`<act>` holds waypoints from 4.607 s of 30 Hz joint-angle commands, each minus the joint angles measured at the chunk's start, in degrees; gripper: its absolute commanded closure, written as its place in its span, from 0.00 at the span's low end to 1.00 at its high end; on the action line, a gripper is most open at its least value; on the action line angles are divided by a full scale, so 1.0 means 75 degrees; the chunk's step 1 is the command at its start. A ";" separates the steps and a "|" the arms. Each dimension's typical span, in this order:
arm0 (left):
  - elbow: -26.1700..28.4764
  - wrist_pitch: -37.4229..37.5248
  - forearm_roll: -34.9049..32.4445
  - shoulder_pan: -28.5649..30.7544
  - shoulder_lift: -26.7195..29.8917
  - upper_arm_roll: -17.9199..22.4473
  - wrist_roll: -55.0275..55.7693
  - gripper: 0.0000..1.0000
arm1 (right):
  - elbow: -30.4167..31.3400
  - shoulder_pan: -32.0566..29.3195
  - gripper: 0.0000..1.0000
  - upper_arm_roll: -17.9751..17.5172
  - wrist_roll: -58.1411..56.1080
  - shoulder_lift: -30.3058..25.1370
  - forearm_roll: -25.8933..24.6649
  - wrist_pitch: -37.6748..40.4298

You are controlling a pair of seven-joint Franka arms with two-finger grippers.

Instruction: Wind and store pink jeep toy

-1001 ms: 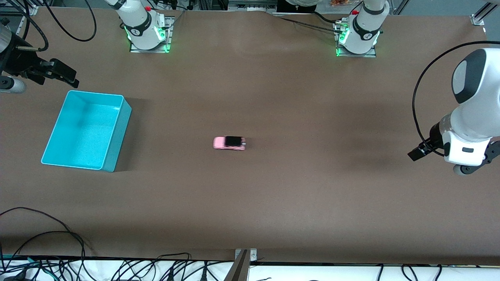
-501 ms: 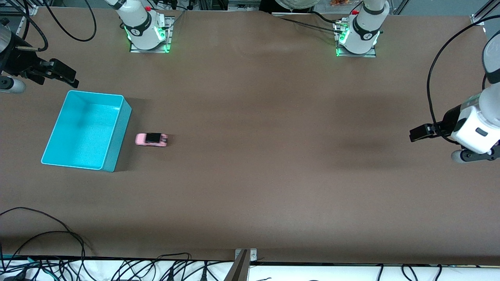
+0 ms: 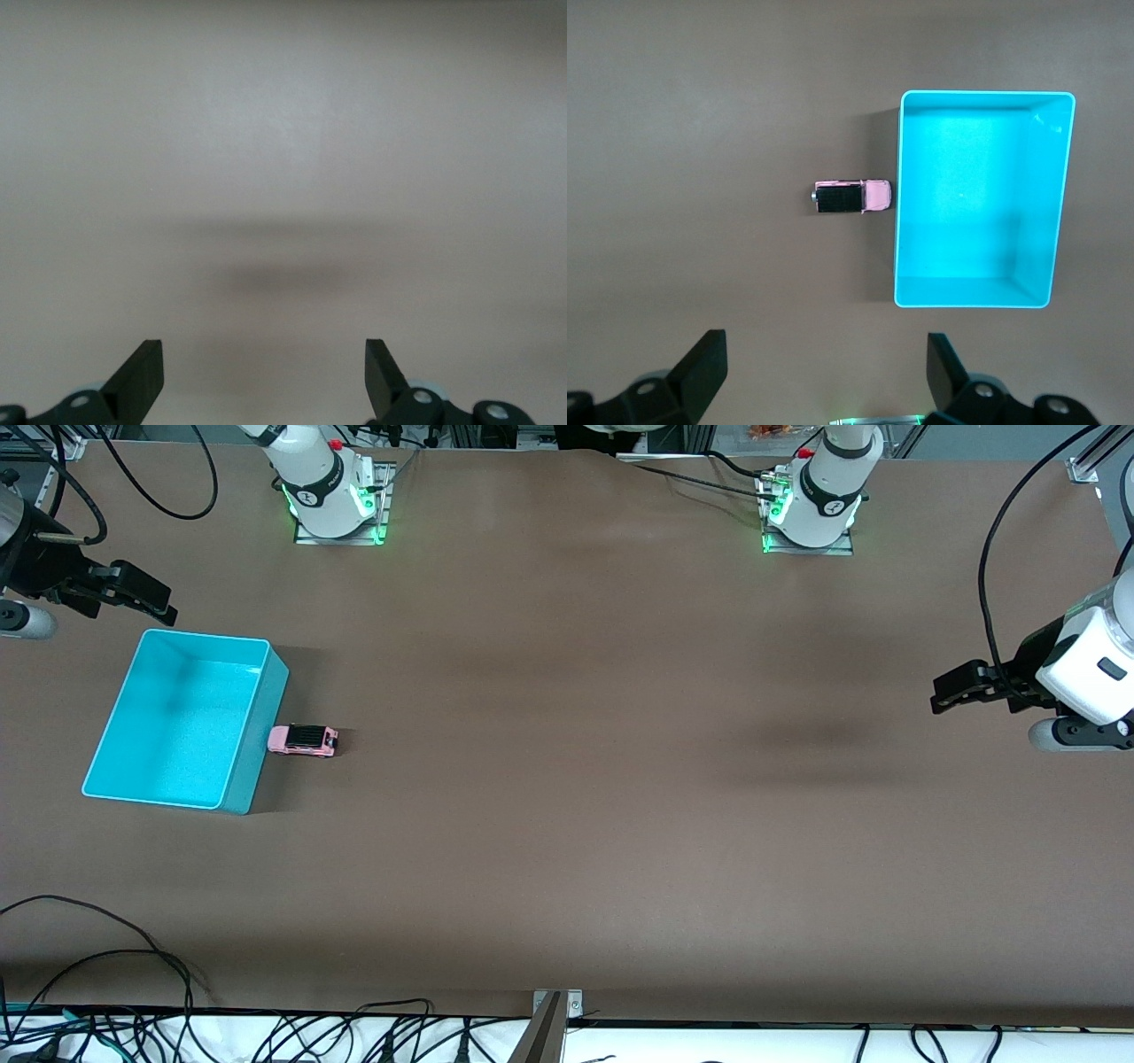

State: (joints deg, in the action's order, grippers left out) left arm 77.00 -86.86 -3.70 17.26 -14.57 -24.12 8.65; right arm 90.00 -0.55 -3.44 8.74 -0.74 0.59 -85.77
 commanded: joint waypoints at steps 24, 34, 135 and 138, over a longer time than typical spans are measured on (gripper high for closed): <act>0.1394 -0.0207 0.0656 -0.1888 0.1322 0.2369 -0.0262 0.00 | 0.1170 0.0144 0.00 0.0061 0.5582 0.1458 -0.0453 -0.2003; 0.1780 -0.0265 0.0821 -0.3320 0.1615 0.3825 -0.0262 0.00 | 0.2646 0.0144 0.00 0.0061 0.8395 0.1481 -0.0488 -0.3960; 0.1722 -0.0242 0.0751 -0.3274 0.1603 0.3790 -0.0157 0.00 | 0.3901 0.0472 0.87 0.2439 0.2751 0.1177 -0.0746 -0.4125; 0.1722 -0.0242 0.0762 -0.3274 0.1603 0.3790 -0.0157 0.00 | 0.4346 0.0472 0.87 0.2615 0.2072 0.1153 -0.0723 -0.4710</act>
State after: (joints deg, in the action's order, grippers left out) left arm 88.76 -87.97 0.86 -6.88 -3.59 3.74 8.11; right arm 116.05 2.70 14.36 32.34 10.91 -4.73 -115.42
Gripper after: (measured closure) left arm 0.000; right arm 0.449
